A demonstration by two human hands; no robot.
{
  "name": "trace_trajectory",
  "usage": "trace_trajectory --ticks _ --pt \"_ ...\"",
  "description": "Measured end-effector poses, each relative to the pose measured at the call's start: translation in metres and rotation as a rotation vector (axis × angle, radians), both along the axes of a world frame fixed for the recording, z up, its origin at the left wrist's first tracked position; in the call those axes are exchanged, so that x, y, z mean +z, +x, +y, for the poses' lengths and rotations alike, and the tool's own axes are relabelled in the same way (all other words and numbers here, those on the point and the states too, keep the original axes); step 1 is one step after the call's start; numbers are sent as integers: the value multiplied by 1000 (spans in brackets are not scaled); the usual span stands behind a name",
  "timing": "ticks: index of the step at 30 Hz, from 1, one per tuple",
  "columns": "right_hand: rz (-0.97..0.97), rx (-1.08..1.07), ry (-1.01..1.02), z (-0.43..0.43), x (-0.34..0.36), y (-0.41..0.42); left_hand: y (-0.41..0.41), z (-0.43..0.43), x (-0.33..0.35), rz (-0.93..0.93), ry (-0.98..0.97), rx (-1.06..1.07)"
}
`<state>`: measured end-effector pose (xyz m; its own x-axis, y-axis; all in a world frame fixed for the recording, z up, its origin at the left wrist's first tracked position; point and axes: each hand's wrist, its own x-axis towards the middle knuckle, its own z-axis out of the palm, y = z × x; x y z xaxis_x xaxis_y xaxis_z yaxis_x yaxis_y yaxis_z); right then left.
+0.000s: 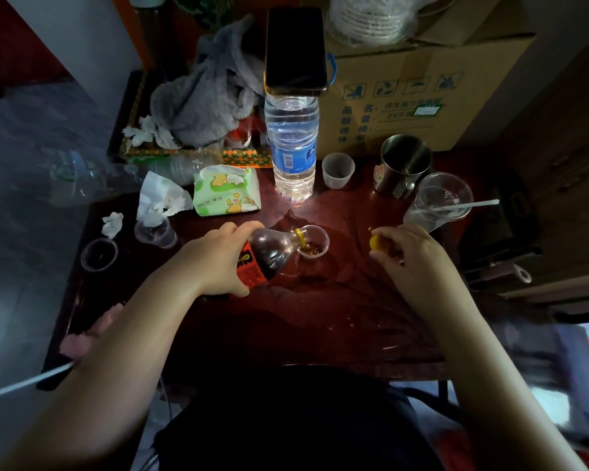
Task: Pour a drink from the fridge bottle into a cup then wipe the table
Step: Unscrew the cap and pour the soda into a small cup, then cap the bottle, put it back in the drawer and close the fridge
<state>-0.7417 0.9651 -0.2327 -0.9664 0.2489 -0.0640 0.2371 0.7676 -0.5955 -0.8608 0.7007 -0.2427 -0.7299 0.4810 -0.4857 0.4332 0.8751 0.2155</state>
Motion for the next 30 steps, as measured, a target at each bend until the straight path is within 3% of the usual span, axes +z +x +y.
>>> trace_trajectory --ticks 11,20,30 --pt "37 104 -15 -16 13 -12 21 -13 5 40 244 126" --pt "180 270 -275 -24 56 -29 74 3 21 148 510 307" --pt "103 574 -482 -17 69 -7 161 27 24 206 599 558"
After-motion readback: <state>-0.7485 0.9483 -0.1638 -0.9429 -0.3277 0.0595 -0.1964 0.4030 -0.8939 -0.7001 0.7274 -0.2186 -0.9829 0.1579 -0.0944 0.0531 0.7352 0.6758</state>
